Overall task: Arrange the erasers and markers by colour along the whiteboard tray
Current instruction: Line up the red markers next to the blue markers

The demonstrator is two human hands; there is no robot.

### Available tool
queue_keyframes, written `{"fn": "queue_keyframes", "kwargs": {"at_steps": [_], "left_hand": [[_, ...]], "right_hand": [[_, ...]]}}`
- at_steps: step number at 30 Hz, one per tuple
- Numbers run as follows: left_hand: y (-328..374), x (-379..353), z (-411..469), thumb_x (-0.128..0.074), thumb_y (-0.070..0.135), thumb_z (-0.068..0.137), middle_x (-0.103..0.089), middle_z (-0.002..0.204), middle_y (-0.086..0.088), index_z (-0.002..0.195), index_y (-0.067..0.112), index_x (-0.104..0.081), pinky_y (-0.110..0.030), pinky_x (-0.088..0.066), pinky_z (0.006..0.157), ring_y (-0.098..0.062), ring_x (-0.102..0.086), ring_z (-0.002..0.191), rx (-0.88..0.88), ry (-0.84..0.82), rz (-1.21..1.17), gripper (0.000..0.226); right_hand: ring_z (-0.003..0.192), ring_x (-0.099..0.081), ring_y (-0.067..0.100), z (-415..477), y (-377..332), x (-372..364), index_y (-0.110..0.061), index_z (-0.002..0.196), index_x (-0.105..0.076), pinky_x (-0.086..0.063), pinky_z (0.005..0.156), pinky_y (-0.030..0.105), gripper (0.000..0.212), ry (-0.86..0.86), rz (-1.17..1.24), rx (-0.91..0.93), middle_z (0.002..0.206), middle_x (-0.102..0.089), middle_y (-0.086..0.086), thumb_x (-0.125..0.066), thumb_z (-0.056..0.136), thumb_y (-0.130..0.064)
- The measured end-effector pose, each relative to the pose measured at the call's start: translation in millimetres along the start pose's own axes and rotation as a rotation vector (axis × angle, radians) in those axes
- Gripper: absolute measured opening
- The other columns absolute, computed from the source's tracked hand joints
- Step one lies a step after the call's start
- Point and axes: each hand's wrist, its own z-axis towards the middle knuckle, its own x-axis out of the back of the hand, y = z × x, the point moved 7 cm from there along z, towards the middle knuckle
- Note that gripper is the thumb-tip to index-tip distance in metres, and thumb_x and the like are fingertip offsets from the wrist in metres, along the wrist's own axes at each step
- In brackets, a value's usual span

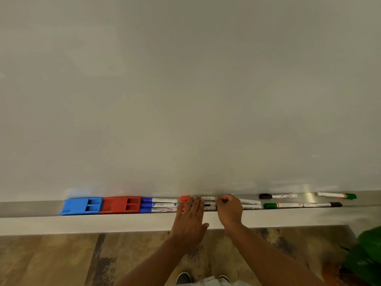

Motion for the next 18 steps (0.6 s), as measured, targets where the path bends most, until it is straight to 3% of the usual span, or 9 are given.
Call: {"fn": "queue_keyframes", "kwargs": {"at_steps": [8,12,15,18], "left_hand": [[-8.6,-1.5,-0.2,-0.033,0.061,0.104,-0.012,0.177,-0.007,0.167,0.019,-0.005,-0.055,0.005,0.127,-0.032,-0.006,0.164,-0.018,0.024,0.005,0.081],[-4.2,-7.3,-7.6,-0.034,0.059,0.105,-0.016,0.177,-0.008,0.167,0.019,-0.008,-0.059,0.0,0.13,-0.032,-0.008,0.164,-0.05,0.028,-0.002,0.078],[-4.8,-7.2,-10.0,-0.034,0.059,0.105,-0.011,0.178,-0.006,0.167,0.022,-0.007,-0.057,0.003,0.131,-0.031,-0.003,0.164,-0.047,0.028,-0.022,0.077],[-8.1,-5.1,-11.7,-0.033,0.06,0.106,-0.006,0.178,-0.003,0.168,0.024,-0.005,-0.054,0.008,0.128,-0.029,0.001,0.165,-0.049,0.039,-0.034,0.077]], "right_hand": [[0.074,-0.065,0.012,-3.0,-7.7,-10.8,-0.01,0.09,-0.076,-0.048,0.066,0.022,0.01,-0.034,-0.152,0.116,0.081,-0.071,-0.002,-0.067,0.094,-0.009],[0.081,-0.068,0.023,-8.4,-14.2,-21.1,-0.005,0.09,-0.073,-0.058,0.078,0.041,0.011,-0.064,-0.251,0.167,0.086,-0.072,0.007,-0.063,0.094,-0.007],[0.083,-0.068,0.028,-11.6,-17.6,-26.6,0.001,0.092,-0.07,-0.055,0.077,0.044,0.011,-0.049,-0.284,0.173,0.088,-0.071,0.013,-0.061,0.093,-0.005],[0.084,-0.067,0.023,-15.2,-17.7,-29.1,-0.003,0.094,-0.069,-0.056,0.077,0.041,0.009,-0.044,-0.285,0.156,0.089,-0.07,0.01,-0.062,0.095,-0.007]]}}
